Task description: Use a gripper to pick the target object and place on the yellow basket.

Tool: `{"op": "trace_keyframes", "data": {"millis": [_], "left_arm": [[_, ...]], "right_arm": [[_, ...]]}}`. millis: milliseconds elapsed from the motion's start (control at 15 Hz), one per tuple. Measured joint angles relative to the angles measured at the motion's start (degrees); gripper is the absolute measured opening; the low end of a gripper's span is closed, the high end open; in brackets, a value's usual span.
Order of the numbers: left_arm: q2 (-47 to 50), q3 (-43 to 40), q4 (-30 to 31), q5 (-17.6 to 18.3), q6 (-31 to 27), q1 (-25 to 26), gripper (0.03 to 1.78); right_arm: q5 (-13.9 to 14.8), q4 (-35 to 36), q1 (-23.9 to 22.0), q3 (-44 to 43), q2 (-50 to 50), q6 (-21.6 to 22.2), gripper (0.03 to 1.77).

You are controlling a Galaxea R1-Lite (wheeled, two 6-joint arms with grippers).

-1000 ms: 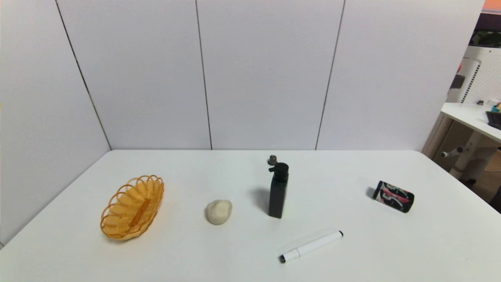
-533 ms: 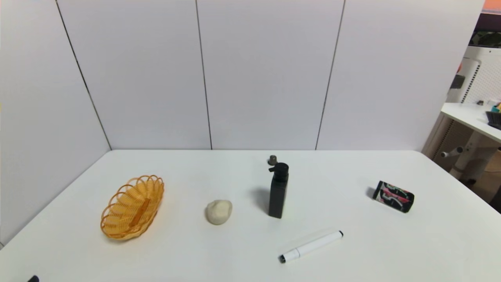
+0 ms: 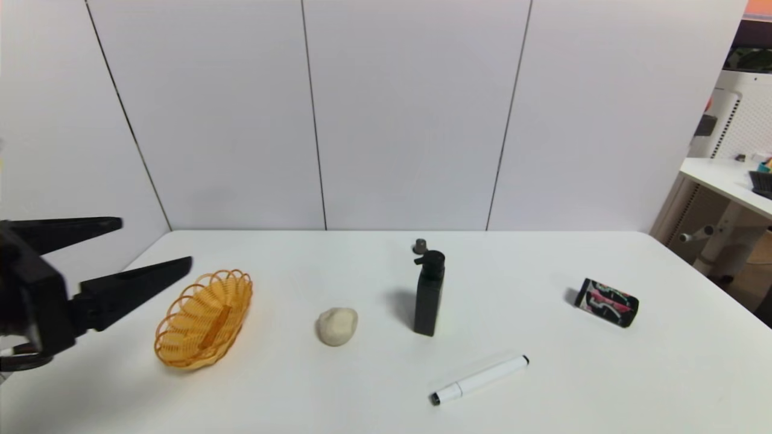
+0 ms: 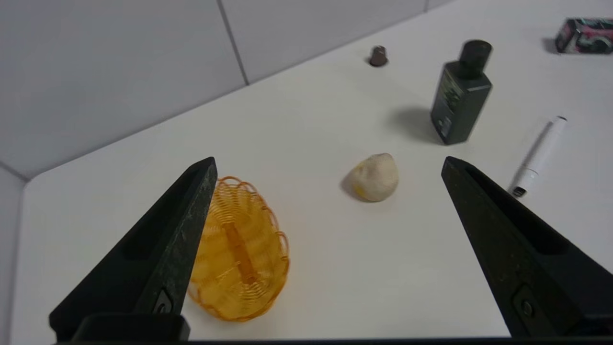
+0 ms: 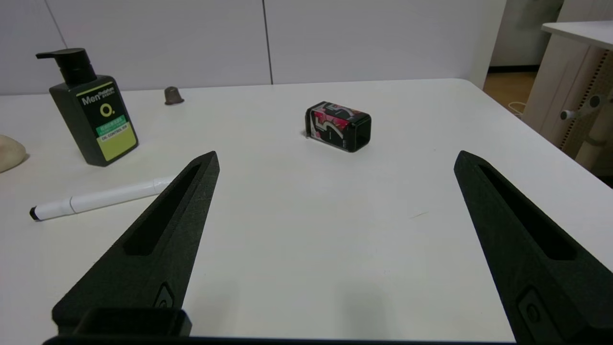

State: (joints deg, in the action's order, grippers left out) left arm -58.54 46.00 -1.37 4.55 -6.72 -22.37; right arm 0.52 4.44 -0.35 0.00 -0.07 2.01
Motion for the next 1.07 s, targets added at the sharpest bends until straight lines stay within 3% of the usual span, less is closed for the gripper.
{"op": "trace_keyframes", "data": {"millis": [200, 533, 867, 1067], "left_arm": [[-7.3, 1.2, 0.1, 0.0, -0.1, -6.2, 1.69], [-17.6, 1.6, 3.3, -1.0, 1.4, -11.8, 1.69], [-25.3, 1.3, 11.4, -7.7, 8.3, -17.2, 1.69], [-29.2, 1.0, 16.4, -9.5, 11.4, -19.3, 1.69]], "right_arm": [[0.0, 0.0, 0.0, 0.0, 0.0, 0.0, 1.69], [0.0, 0.0, 0.0, 0.0, 0.0, 0.0, 1.69], [0.0, 0.0, 0.0, 0.0, 0.0, 0.0, 1.69], [0.0, 0.0, 0.0, 0.0, 0.0, 0.0, 1.69]]}}
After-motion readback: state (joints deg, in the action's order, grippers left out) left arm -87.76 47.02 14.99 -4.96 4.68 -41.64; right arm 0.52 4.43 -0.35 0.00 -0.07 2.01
